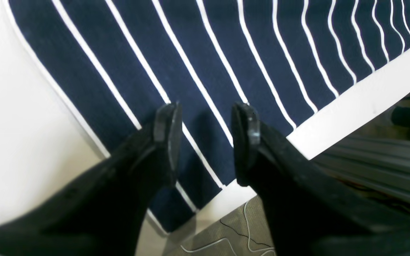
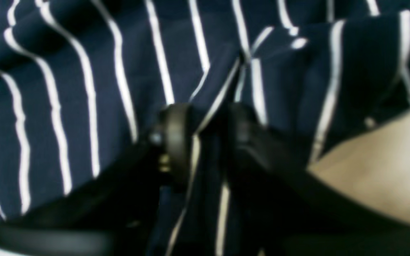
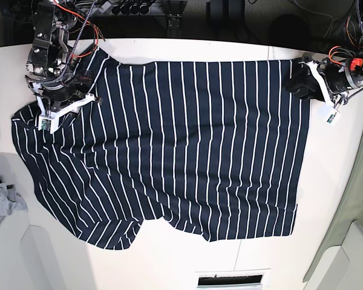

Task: Layout the t-shirt on the table in an organized manner, then fold the t-shirt properly
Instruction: 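Pull the shoulder corner with the right gripper away from the left gripper, then drag the shirt corners outward with both grippers to straighten it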

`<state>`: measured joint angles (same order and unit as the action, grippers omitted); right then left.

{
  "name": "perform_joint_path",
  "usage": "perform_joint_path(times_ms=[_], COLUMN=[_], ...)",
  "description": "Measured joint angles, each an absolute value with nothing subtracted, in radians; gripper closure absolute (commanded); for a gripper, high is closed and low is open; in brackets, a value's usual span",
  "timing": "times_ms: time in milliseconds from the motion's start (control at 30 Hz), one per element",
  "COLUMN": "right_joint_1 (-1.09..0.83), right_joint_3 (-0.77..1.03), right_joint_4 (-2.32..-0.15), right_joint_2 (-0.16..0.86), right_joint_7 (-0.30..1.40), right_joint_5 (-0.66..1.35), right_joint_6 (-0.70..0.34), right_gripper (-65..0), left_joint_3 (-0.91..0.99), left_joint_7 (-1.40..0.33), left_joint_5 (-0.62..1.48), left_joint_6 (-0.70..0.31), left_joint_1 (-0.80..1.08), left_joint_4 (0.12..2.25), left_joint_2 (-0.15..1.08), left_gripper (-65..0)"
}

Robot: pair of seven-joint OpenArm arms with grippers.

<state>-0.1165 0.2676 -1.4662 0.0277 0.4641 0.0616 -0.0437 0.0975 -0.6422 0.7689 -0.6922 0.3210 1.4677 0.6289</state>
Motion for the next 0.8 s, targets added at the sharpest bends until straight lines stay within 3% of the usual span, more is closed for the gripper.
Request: perform_joint_path(times_ms=[100,367,633,700,800], right_joint_1=[-0.119,-0.142,-0.317,-0.366,-0.428], right_joint_3=[0.267,0.266,0.266,0.264,0.264], right_joint_4=[-1.499,-1.758,-1.880,-1.899,-1.917], right_joint_2=[0.030,0.036,0.050,0.050,0.050], right_joint_7=[0.512,0.665,0.719,0.720,0.723], right_joint_5=[0.060,-0.039,-0.043,-0.041,-0.044], right_joint_6=[-0.040,0.002,0.025,0.052,0.081], right_gripper=[-0.9,-0.8,-0.9,-5.4,-24.5], left_joint_3=[0.097,0.097,0.097,0.097,0.097], left_joint_7=[-0.643,-0.643,-0.643,-0.643,-0.643], left_joint_5=[0.768,0.706,0.700,0.700,0.700], left_joint_6=[-0.692,-0.692,-0.692,-0.692,-0.692], left_joint_1=[0.321,0.321,0.321,0.321,0.321], left_joint_4=[1.468,1.468,1.467,1.466,1.466], left_joint_2=[0.629,0.629,0.629,0.629,0.629], left_gripper=[-25.6,-25.6,-25.6,-25.6,-25.6])
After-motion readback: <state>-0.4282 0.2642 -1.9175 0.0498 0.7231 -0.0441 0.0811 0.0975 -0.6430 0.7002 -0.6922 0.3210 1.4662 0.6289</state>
